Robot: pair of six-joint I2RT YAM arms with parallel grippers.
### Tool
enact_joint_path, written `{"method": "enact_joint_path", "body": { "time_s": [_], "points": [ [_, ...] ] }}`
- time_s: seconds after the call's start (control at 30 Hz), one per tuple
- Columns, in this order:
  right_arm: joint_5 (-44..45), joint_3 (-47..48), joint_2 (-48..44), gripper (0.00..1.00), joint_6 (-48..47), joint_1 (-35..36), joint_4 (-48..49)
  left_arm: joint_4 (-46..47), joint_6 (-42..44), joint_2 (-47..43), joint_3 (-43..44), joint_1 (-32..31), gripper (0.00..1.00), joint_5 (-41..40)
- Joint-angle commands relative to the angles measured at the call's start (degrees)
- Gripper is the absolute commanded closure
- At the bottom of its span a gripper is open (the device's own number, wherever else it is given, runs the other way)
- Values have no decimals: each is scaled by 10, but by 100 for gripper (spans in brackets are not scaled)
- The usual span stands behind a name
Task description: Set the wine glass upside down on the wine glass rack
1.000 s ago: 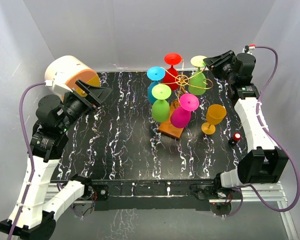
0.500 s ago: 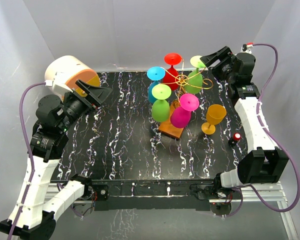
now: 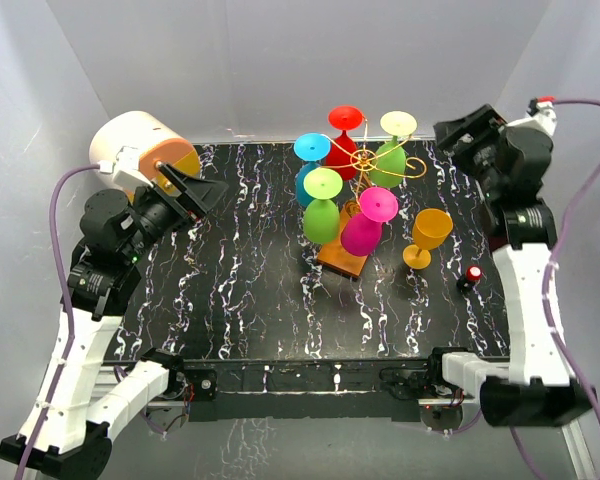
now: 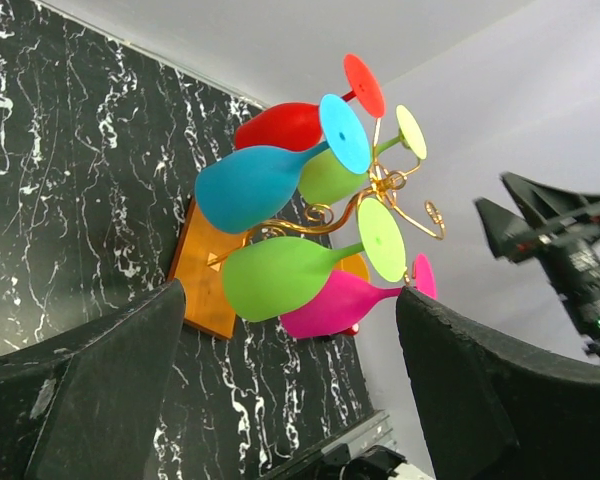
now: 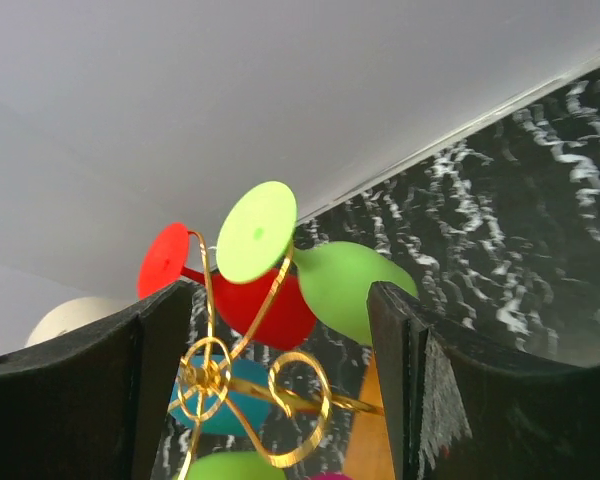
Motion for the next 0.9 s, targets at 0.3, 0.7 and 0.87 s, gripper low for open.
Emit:
{"method": "enact_joint_path", "body": {
  "time_s": [0.3,0.7,0.87],
  "points": [
    [224,-126,-169,33,-118,-2,-218,13,70,23,-11,0,14,31],
    [210,-205,-97,34,-105,-4,-180,24,71,14,-15,0,14,49],
    [232,-219,-68,51,-108,-5,-174,30,70,18,-16,0,14,57]
  ]
}}
